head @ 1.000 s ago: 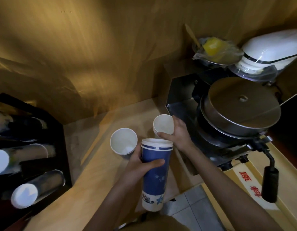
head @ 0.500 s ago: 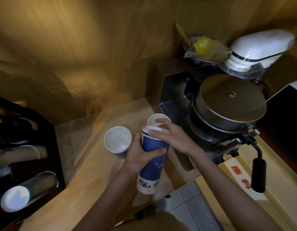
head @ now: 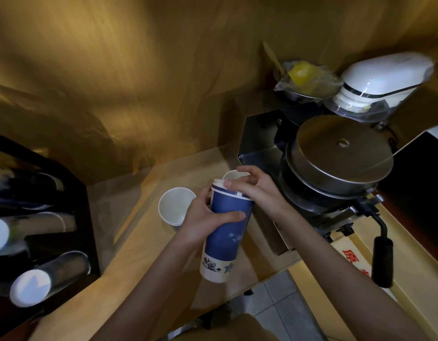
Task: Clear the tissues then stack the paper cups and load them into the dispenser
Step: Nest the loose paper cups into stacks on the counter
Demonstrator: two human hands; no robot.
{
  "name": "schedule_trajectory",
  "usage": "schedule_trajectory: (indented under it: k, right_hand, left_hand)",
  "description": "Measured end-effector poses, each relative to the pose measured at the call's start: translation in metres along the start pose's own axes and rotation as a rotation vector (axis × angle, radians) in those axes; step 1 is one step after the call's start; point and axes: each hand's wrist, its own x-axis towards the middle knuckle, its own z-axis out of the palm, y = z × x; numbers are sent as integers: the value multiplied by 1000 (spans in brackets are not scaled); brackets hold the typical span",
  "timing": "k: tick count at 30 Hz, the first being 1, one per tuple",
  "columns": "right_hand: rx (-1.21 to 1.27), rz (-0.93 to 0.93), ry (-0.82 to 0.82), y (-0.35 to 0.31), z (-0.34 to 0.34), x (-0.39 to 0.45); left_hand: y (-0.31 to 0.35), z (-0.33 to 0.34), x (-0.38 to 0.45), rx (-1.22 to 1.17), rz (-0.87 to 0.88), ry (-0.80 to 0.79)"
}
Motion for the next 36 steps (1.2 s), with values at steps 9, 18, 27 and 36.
schedule_trajectory:
  k: [9,18,27,36]
  right_hand:
    - [120,-364,283,-40,-35,5]
    - [-282,-368,324,13,-12,20]
    - [-561,-213,194,63,1,49]
    - [-167,-133,43,25,2,31]
  left_hand:
    - [-16,-13,-11,-167,-221,-70]
    - [-21,-8,-14,-150,-278,-11]
    - [-18,-6,-18,-128,-252,33]
    - [-12,-12,-25,-180,-120,70]
